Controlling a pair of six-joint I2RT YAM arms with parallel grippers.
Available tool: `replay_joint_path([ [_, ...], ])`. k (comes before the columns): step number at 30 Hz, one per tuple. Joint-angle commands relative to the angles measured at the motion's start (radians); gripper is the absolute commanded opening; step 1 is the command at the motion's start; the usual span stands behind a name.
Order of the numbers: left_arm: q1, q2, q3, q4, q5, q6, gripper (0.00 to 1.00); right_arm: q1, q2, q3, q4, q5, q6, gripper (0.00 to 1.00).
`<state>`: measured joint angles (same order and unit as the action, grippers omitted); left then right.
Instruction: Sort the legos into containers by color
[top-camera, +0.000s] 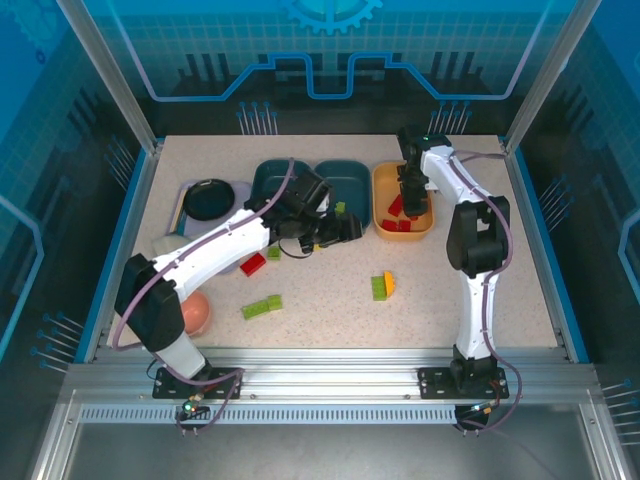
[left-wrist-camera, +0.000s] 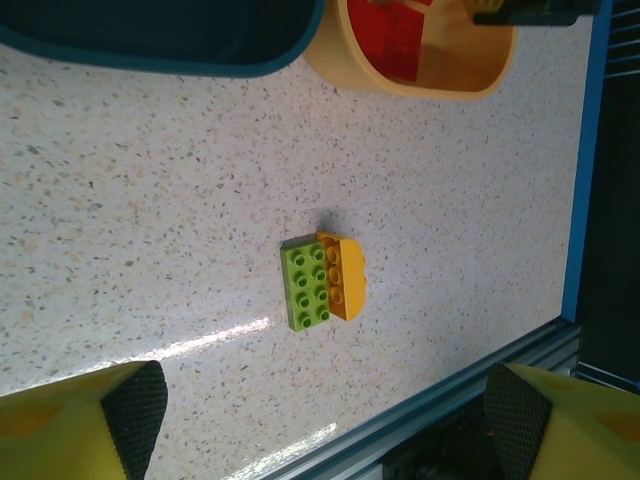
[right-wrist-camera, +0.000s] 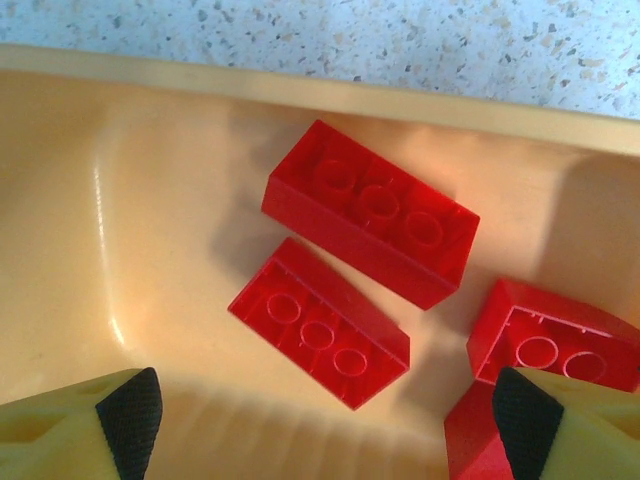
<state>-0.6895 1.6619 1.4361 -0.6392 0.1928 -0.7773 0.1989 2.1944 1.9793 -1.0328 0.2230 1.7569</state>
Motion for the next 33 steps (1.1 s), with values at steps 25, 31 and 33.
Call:
replay_joint_path([
  [25,-0.229,0.643,0.639,-0.397,-0.035,-0.127,0.64,0.195,-1.278,-0.993,-0.174,-0.090,-0.802,0.67],
  [31,-0.257,0.734,0.767,-0.486,-0.064,-0.162,0.55,0.200,-1.324,-1.018,-0.179,-0.116,-0.839,0.66],
  [33,-0.259,0.758,0.800,-0.532,-0.079,-0.174,0.54,0.200,-1.328,-1.017,-0.182,-0.116,-0.844,0.66],
])
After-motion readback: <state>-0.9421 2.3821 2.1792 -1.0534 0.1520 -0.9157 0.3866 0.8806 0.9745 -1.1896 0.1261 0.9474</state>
